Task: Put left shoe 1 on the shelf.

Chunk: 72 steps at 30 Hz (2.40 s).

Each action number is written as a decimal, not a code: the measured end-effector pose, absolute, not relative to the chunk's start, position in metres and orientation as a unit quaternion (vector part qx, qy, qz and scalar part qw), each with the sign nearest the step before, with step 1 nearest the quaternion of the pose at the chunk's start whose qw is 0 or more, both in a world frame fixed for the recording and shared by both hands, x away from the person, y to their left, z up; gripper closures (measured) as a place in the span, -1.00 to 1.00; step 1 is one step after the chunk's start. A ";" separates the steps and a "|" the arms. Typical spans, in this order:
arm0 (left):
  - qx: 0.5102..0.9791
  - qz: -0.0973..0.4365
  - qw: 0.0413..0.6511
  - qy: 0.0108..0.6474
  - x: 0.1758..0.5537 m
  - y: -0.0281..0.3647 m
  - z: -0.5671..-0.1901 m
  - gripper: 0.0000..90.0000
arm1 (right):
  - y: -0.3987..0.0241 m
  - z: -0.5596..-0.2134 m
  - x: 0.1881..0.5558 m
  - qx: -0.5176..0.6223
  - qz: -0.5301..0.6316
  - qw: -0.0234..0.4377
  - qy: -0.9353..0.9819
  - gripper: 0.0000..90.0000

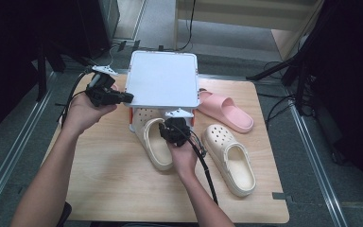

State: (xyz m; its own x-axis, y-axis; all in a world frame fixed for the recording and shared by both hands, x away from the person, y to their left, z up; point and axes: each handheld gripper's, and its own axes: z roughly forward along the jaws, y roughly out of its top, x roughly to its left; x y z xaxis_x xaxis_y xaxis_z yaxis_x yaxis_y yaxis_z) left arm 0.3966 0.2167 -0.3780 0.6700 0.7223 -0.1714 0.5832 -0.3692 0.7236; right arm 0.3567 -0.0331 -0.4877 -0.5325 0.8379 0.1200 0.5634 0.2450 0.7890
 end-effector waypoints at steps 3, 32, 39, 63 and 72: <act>0.823 0.087 0.397 0.396 0.397 0.217 -0.378 0.90 | -0.035 -0.487 0.355 0.446 0.414 0.164 0.776 0.45; 0.822 0.089 0.399 0.396 0.396 0.217 -0.378 0.90 | -0.095 -0.485 0.248 0.375 0.451 0.129 0.799 1.00; 0.822 0.089 0.399 0.396 0.396 0.217 -0.378 0.90 | -0.099 -0.504 0.229 0.365 0.411 0.118 0.827 1.00; 0.821 0.088 0.403 0.395 0.396 0.217 -0.379 0.91 | -0.055 -0.505 0.255 0.344 0.416 0.108 0.835 1.00; 0.819 0.085 0.403 0.399 0.396 0.218 -0.379 0.91 | -0.032 -0.506 0.279 0.347 0.416 0.104 0.834 1.00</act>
State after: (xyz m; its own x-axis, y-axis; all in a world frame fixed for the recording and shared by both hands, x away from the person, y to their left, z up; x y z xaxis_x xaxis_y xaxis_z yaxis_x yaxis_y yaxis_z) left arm 0.3961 0.2177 -0.3793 0.6665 0.7228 -0.1827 0.5854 -0.3556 0.7286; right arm 0.2793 -0.0323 -0.5061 -0.7383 0.6646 0.1153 0.4923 0.4141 0.7656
